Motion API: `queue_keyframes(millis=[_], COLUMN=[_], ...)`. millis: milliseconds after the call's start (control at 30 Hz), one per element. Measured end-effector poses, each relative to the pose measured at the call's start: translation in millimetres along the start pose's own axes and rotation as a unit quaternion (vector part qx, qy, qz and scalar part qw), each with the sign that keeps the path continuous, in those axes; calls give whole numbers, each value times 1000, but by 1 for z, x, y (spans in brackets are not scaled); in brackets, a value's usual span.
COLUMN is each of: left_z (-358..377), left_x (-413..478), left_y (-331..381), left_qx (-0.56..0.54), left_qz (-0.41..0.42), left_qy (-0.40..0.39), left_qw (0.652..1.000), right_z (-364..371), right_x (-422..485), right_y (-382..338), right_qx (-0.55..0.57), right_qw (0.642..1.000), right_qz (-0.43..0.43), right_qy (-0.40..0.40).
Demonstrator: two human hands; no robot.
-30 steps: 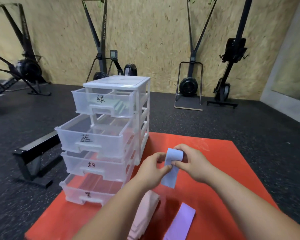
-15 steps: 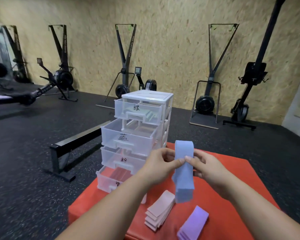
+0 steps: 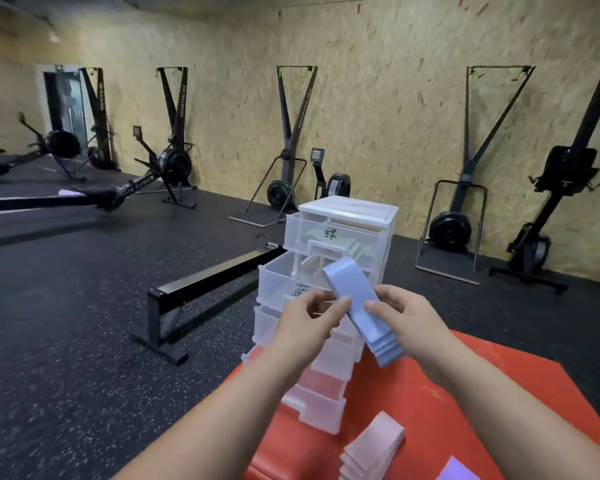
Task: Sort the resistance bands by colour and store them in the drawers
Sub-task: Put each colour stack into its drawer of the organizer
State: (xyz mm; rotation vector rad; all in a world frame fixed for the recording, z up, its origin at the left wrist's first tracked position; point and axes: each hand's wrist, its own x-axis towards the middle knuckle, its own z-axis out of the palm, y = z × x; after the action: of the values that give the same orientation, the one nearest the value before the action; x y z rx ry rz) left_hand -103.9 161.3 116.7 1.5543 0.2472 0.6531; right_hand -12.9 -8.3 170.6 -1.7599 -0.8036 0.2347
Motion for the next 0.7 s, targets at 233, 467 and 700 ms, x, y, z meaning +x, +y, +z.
queue_keyframes(millis=[233, 467, 700], left_z=[-55, -80, -86], left_x=[25, 49, 65], left_y=[-28, -61, -78], left_qx=[143, 260, 271], left_qz=[-13, -2, 59], left_qy=[36, 58, 83], left_qw=[989, 964, 957], right_z=[-4, 31, 57], right_x=[97, 186, 202], right_y=[-38, -48, -20], right_qx=[-237, -456, -354], right_qw=[970, 877, 916], right_qz=[0, -1, 25], right_qy=[-46, -151, -188])
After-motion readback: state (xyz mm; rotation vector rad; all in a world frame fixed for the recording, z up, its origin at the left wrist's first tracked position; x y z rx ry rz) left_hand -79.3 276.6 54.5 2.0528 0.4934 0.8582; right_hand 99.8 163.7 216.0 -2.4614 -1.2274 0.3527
